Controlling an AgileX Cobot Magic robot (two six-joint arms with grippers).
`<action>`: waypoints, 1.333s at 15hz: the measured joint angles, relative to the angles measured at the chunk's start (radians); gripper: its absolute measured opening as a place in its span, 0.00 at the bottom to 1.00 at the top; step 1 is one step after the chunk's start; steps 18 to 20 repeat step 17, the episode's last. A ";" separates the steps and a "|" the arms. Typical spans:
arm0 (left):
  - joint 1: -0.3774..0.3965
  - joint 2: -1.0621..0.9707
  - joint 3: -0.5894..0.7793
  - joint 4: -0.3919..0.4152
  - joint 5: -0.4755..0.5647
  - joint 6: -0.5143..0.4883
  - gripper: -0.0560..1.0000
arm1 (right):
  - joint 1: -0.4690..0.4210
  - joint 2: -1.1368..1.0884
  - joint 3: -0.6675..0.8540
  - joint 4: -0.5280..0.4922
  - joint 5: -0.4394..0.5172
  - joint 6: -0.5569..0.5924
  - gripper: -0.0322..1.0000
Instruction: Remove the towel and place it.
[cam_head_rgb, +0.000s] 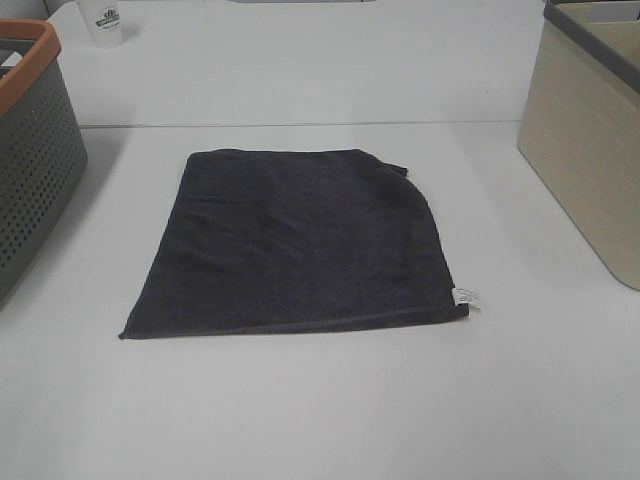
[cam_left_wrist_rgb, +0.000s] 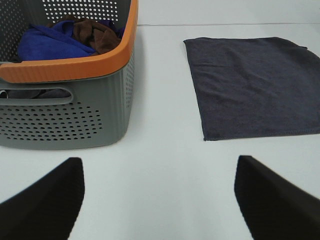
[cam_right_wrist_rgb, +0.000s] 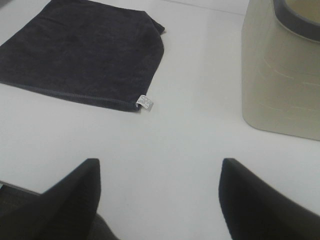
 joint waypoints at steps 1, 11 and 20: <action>0.000 0.000 0.000 0.000 0.000 0.020 0.78 | 0.000 -0.025 0.001 0.000 0.000 0.000 0.68; 0.000 0.000 0.001 -0.002 0.001 0.059 0.77 | 0.000 -0.041 0.003 0.004 0.000 0.000 0.68; 0.000 0.000 0.001 -0.002 0.001 0.059 0.77 | 0.000 -0.041 0.003 0.004 0.000 0.000 0.68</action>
